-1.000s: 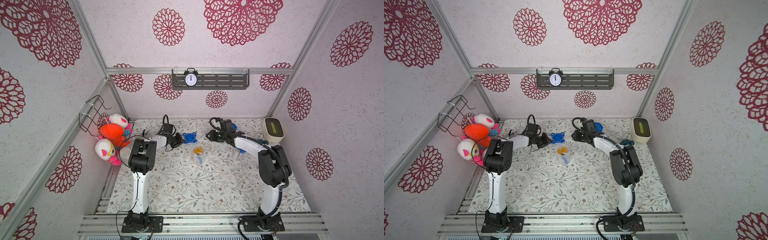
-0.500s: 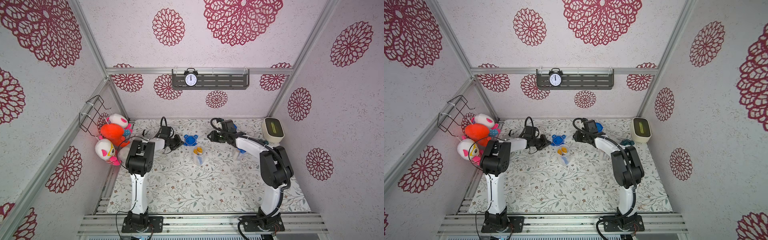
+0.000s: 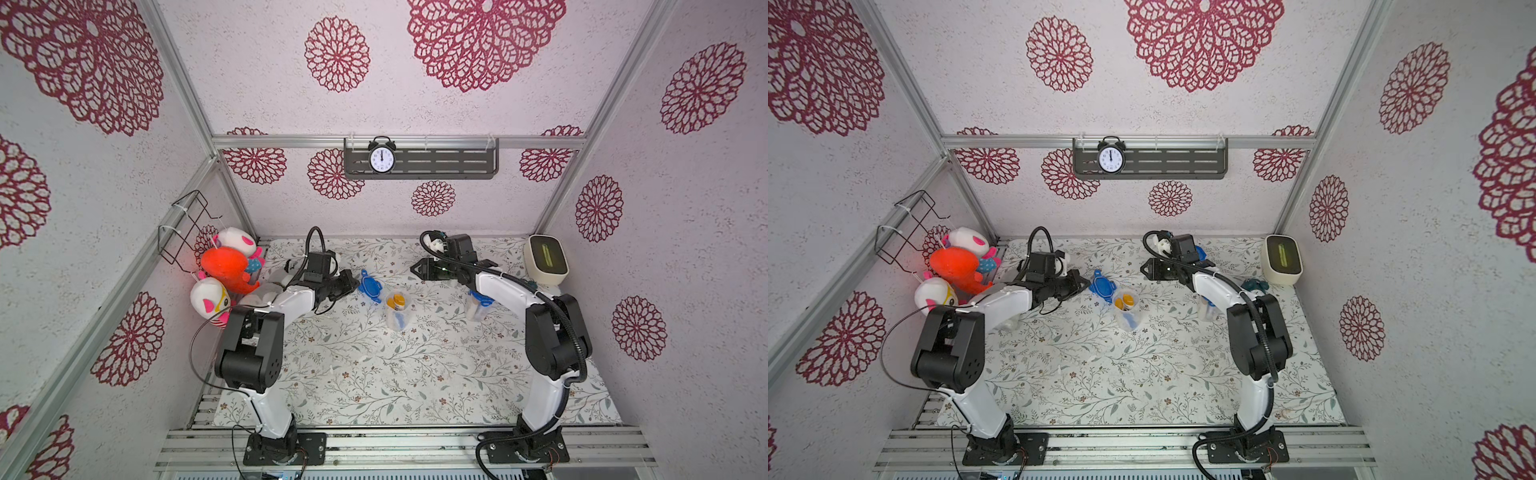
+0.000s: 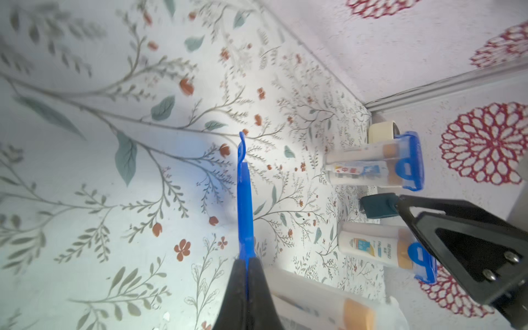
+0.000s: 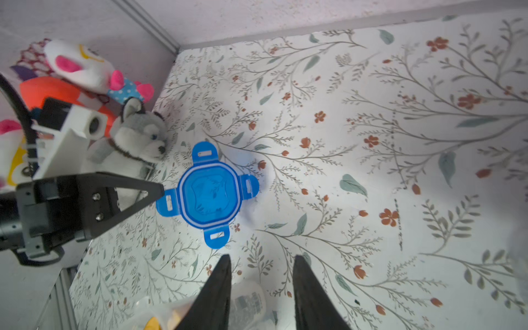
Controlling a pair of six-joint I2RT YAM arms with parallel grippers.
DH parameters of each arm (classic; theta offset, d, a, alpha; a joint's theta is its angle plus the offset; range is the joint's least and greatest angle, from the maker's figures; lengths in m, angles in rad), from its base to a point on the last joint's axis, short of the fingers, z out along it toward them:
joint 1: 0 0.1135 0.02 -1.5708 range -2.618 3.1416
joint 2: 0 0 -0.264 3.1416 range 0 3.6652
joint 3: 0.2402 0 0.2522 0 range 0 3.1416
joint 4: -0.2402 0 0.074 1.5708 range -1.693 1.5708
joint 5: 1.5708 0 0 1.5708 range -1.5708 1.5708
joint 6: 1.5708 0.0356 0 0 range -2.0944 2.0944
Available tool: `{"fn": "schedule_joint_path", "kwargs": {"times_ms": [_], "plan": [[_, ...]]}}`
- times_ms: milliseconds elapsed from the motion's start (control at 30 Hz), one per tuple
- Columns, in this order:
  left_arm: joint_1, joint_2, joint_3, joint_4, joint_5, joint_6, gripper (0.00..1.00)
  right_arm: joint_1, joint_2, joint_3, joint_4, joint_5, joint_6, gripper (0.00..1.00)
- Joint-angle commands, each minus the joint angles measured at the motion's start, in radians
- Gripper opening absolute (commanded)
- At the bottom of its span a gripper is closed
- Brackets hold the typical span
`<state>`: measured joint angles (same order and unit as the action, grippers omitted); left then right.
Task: Pack away toiletry kits
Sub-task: Pick up the lid from the center of the board, then close the lid on the container.
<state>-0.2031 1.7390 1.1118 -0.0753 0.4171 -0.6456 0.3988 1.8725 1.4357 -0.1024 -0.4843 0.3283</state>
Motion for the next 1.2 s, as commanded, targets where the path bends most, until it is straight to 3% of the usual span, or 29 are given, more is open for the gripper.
{"fn": "schedule_joint_path", "kwargs": {"times_ms": [0,100,267,500,1000,1100,1167], "plan": [[-0.045,-0.126,-0.004,-0.064,-0.135,0.213,0.0,-0.009,-0.105,0.018,0.044,-0.168,-0.019,0.41],[-0.061,-0.217,-0.014,-0.102,-0.198,0.284,0.0,-0.005,-0.131,0.025,0.09,-0.295,0.158,0.46],[-0.098,-0.326,-0.028,-0.12,-0.263,0.341,0.0,0.029,-0.193,-0.017,0.251,-0.298,0.527,0.63],[-0.182,-0.418,-0.035,-0.064,-0.299,0.382,0.0,0.108,-0.15,0.016,0.317,-0.298,0.735,0.67],[-0.422,-0.455,0.017,-0.085,-0.391,0.6,0.0,0.197,-0.151,0.005,0.265,-0.178,0.747,0.71],[-0.473,-0.455,0.026,-0.094,-0.435,0.66,0.0,0.197,-0.161,-0.01,0.253,-0.146,0.737,0.63],[-0.502,-0.453,0.028,-0.093,-0.475,0.701,0.0,0.198,-0.166,-0.02,0.263,-0.143,0.74,0.49]]}}
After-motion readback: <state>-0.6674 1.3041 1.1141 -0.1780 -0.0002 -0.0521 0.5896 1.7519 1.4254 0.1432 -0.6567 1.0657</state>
